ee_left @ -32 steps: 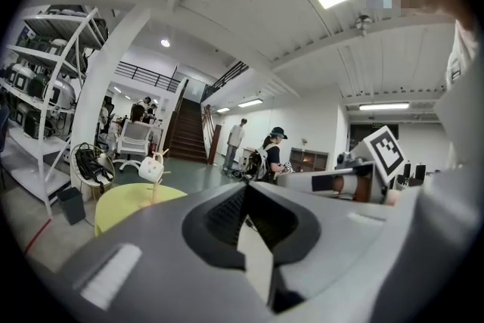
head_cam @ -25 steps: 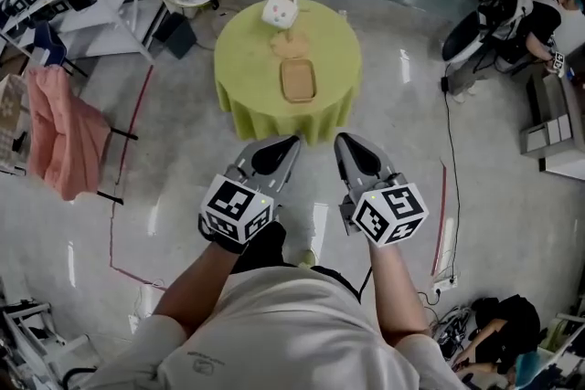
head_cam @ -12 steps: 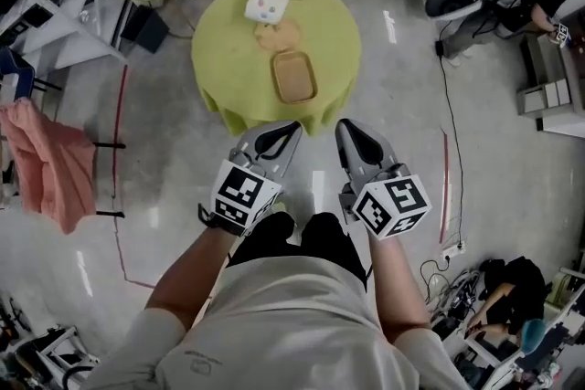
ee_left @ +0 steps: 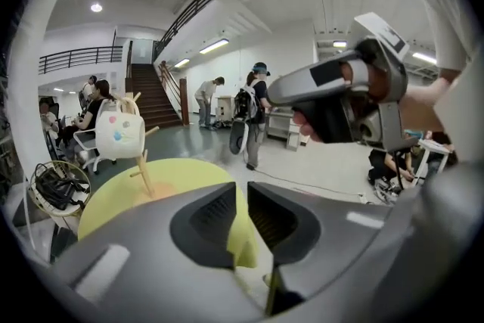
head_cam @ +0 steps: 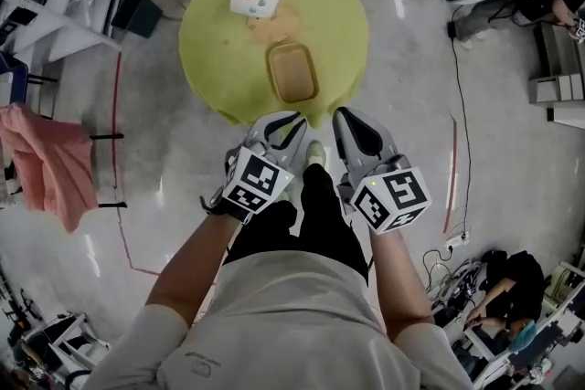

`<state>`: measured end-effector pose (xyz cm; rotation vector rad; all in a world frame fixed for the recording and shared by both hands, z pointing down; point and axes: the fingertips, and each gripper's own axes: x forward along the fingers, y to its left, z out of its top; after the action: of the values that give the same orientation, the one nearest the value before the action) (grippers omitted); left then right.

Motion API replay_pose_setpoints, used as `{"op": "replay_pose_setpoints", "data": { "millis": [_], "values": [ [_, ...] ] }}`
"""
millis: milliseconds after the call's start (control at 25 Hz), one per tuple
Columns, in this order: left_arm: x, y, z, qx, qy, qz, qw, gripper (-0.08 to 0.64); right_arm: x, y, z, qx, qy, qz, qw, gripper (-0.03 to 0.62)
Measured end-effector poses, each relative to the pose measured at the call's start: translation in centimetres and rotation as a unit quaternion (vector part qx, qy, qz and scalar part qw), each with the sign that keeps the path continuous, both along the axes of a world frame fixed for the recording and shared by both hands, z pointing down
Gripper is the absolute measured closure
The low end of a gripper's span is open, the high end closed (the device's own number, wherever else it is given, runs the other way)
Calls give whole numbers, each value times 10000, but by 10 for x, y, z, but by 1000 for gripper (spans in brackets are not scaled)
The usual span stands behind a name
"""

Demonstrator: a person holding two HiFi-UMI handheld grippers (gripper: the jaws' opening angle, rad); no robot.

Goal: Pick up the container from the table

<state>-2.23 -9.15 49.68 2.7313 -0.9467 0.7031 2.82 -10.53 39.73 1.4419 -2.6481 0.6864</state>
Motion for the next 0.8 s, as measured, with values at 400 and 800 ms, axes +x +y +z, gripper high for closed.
{"op": "replay_pose_setpoints", "data": {
  "millis": [400,800],
  "values": [
    [13,-35,101,-231,-1164,362,9923,535,8,-43,56,-299,-104,-160,9994,582],
    [19,-54,175,-165,-1962,941,9759,520,10,-70,100,-431,-174,-177,9988,581]
  ]
}}
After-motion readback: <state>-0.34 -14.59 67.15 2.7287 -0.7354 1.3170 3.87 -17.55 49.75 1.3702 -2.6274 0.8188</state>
